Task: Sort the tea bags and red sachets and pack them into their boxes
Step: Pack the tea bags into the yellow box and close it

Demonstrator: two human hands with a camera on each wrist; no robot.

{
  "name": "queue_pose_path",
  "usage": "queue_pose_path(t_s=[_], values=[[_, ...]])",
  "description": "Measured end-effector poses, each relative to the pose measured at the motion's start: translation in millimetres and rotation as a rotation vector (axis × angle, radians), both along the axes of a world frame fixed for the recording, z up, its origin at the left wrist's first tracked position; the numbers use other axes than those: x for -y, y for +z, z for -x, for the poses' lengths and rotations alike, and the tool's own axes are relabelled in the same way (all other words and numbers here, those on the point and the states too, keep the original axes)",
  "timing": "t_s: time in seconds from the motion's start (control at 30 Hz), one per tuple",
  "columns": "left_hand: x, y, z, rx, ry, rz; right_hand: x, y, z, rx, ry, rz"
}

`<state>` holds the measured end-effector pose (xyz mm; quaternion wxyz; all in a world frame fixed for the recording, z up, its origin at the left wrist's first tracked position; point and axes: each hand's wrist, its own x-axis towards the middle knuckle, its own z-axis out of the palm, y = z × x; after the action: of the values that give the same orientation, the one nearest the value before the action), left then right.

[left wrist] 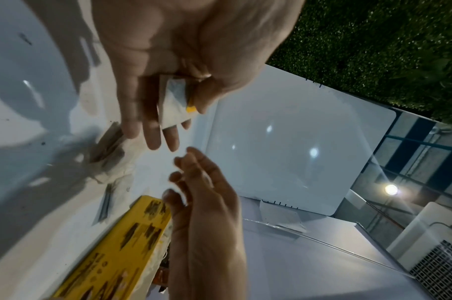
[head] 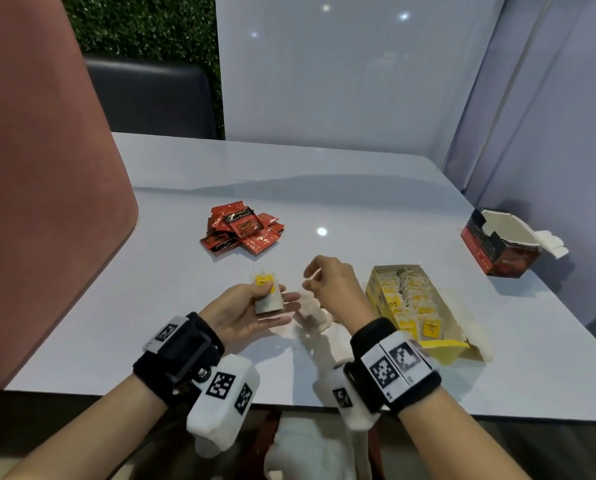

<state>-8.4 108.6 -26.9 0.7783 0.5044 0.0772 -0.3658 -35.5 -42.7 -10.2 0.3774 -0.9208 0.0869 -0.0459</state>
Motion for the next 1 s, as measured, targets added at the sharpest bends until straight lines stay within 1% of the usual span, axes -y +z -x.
queue_pose_path(t_s=[0.07, 0.1, 0.17, 0.3, 0.43, 0.5, 0.57, 0.6, 0.67, 0.73, 0.8, 0.83, 0.9, 1.0], values=[[-3, 0, -2, 0.013, 0.007, -0.056, 1, 0, -5, -0.211, 0.031, 0.259], [-4, 0, -3, 0.028, 0.003, -0.084, -1, -1, -6, -0.284, 0.059, 0.356], [-4, 0, -5, 0.056, -0.001, -0.12, -7, -4, -7, -0.354, 0.092, 0.463], [-10, 0, -7, 0.035, 0.014, -0.115, -5, -14, -9, -0.375, 0.069, 0.505], [-14, -1, -6, -0.007, -0.002, -0.059, 4, -15, -8, -0.355, 0.036, 0.459], [-12, -3, -4, -0.06, -0.011, -0.026, 8, -14, -6, -0.338, 0.036, 0.417], [-9, -4, -2, -0.12, -0.025, 0.014, 9, -9, -2, -0.282, 0.04, 0.343], [-7, -4, -1, -0.142, -0.033, 0.033, 9, -5, 0, -0.22, 0.041, 0.296], [-4, -2, 2, -0.168, -0.053, 0.084, 5, 4, 6, -0.011, 0.049, 0.202], [0, 0, 5, -0.15, -0.073, 0.136, -1, 11, 14, 0.219, 0.023, 0.148], [4, 1, 8, -0.103, -0.088, 0.203, -7, 8, 22, 0.364, 0.024, 0.138], [6, 2, 9, -0.072, -0.093, 0.242, -9, 4, 25, 0.39, 0.068, 0.126], [10, 3, 10, 0.0, -0.085, 0.269, -9, -6, 31, 0.388, 0.172, 0.108], [17, 2, 12, 0.133, -0.037, 0.186, 1, -14, 40, 0.369, 0.267, 0.069]])
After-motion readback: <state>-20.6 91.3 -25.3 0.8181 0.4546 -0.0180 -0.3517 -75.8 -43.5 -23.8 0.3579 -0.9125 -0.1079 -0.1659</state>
